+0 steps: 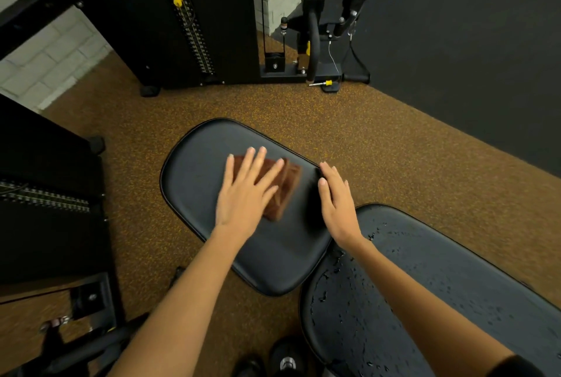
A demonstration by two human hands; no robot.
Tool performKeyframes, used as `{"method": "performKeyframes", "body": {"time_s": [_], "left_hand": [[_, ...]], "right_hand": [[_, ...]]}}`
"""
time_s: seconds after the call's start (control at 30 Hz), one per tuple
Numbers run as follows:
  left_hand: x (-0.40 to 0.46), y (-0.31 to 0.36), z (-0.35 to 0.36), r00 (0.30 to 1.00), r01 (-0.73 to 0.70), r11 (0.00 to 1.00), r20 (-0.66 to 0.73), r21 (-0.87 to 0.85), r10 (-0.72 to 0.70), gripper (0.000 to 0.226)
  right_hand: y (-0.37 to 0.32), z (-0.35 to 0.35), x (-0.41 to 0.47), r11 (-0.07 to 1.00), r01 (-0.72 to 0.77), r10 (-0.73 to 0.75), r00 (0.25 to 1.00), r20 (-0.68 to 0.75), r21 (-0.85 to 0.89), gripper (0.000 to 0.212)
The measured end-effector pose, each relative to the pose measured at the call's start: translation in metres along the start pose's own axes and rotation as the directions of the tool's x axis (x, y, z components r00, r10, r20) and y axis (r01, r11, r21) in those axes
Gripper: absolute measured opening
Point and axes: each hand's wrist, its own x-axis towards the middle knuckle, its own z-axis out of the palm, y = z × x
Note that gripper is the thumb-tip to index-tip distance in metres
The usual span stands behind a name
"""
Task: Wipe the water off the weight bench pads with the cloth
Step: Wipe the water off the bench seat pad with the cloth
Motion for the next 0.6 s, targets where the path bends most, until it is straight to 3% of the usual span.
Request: {"method": "performKeyframes", "body": {"time_s": [0.2, 0.3, 0.4, 0.6], "left_hand": [[-0.025, -0.047, -0.010, 0.966, 0.253, 0.965, -0.031, -0.064, -0.255, 0.054], [-0.055, -0.041, -0.005, 0.954, 0.287, 0.945, -0.042, -0.158, -0.297, 0.051], [-0.074, -0.026, -0.002, 0.972, 0.225, 0.959, -0.025, -0.174, -0.232, 0.056], [-0.086, -0.019, 0.008, 0.993, -0.111, 0.992, 0.028, -0.064, 0.113, 0.056]], "right_hand": [[0.000, 0.008, 0.000, 0.987, 0.049, -0.043, 0.998, 0.044, -0.151, 0.048], [0.002, 0.014, -0.001, 0.944, 0.112, -0.083, 0.991, 0.105, -0.310, 0.054], [0.003, 0.018, -0.003, 0.927, 0.110, -0.077, 0.992, 0.104, -0.359, 0.060], [0.002, 0.014, -0.003, 0.945, 0.092, -0.056, 0.991, 0.122, -0.314, 0.053]]}}
